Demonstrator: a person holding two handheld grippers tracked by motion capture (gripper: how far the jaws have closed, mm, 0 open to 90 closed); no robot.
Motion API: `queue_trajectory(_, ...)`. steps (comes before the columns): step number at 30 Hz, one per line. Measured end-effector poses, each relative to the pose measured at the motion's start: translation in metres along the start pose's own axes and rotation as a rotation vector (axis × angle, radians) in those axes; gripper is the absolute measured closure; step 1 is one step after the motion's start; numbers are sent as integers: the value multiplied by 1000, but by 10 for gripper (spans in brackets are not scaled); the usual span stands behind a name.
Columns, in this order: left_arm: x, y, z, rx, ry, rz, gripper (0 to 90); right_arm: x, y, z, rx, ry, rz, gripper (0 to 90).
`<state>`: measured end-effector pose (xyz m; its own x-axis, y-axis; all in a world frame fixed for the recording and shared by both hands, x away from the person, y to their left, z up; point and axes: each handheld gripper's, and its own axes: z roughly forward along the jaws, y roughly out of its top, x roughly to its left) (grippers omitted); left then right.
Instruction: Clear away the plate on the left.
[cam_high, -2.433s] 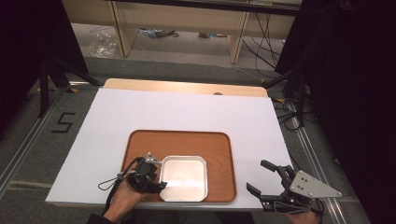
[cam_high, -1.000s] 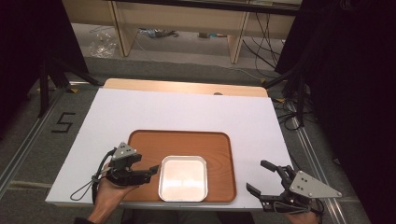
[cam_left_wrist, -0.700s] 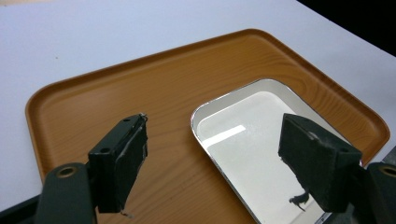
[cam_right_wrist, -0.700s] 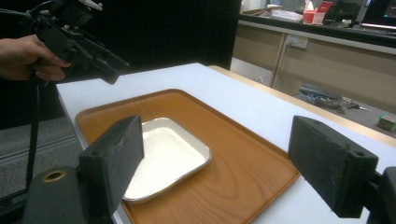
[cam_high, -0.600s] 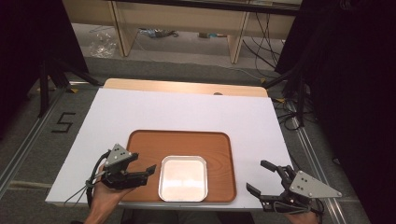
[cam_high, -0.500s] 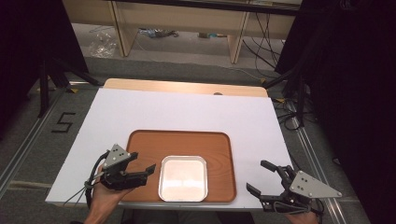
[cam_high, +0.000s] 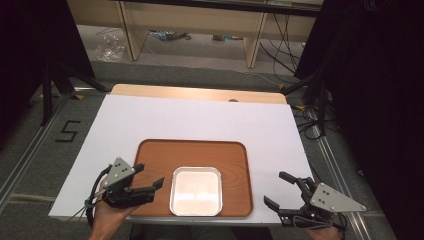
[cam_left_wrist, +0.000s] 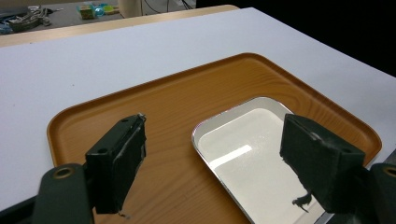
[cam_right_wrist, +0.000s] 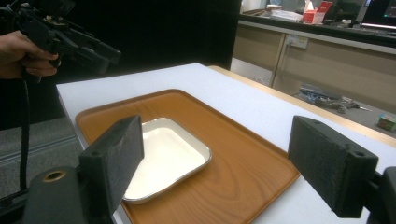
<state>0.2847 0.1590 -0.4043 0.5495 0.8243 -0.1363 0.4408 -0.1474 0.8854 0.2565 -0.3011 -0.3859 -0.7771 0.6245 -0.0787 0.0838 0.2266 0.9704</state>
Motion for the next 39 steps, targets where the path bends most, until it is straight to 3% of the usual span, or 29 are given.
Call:
queue_trajectory(5, -3, -1, -5, -8, -5, 6, 213, 0, 0, 0, -1, 0, 0, 193)
queue_trajectory(7, -3, -1, -7, -17, -9, 31, 206, 0, 0, 0, -1, -1, 1, 193)
queue_trajectory(9, -5, -1, -8, -22, -8, 18, 193, 0, 0, 0, 0, -1, 1, 193)
queue_trajectory(13, -10, -1, -13, -48, -6, 33, 168, 0, 0, 0, -1, 1, 1, 192)
queue_trajectory(15, -11, -1, -15, -57, -8, 65, 168, 0, 0, 0, -1, 2, 1, 193)
queue_trajectory(22, -16, -2, -23, -97, -22, 29, 158, 0, 0, 0, 1, -1, 0, 192)
queue_trajectory(25, -20, -4, -26, -99, -42, -11, 158, 0, 0, 0, -3, 1, -2, 193)
queue_trajectory(30, -25, -5, -33, -113, -38, 15, 158, 0, 0, 0, -2, 2, -2, 193)
queue_trajectory(39, -28, -7, -37, -125, -24, 20, 159, 0, 0, 1, -10, -2, -6, 193)
